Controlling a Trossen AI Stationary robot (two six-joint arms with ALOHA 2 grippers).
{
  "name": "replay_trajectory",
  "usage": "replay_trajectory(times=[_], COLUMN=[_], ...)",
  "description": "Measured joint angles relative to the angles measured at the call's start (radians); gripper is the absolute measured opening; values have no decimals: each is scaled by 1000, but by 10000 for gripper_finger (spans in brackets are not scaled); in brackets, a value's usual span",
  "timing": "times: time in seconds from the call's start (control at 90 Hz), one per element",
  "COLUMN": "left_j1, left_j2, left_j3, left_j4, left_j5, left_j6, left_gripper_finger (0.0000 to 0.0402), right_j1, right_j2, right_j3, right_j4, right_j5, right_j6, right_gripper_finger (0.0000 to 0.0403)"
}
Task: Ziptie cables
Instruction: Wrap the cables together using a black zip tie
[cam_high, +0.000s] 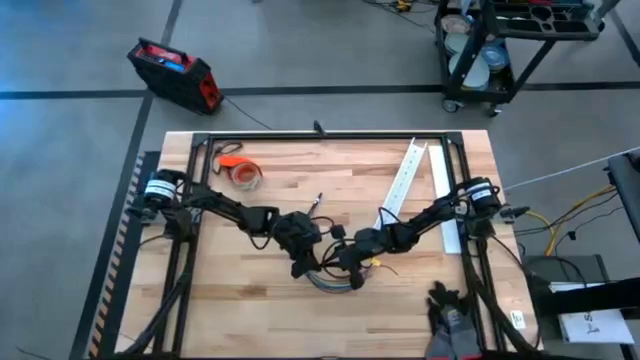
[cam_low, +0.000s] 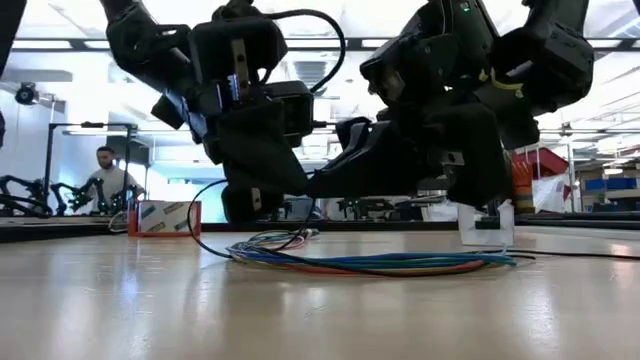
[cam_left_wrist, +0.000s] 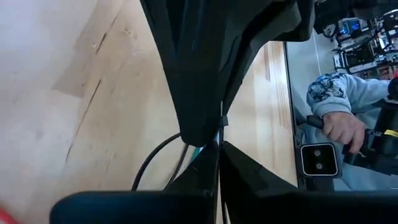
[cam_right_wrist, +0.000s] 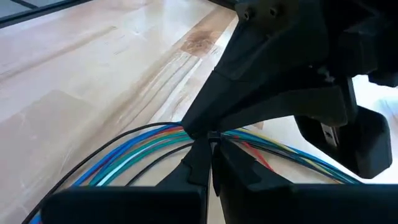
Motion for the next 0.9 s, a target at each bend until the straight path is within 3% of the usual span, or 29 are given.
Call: replay_trajectory(times=[0.222,0.433,0.644,0.9], left_j1=[2,2,6,7], left_j2=[0,-17,-57,-68], left_j3=[0,1,-1,-16], left_j4=[3,-18,-169,-113], left_j5=[33,87,90,84], left_j6=[-7,-7,70,78], left_gripper_finger=[10,72,139,160], right_j1=[0,0,0,0], right_j2=[0,0,0,0], right_j3=[0,0,0,0], right_j4=[1,0,-4,-7], right_j5=[0,-1,-1,-1], right_j6=[1,5,5,10], right_gripper_finger=[0,0,0,0])
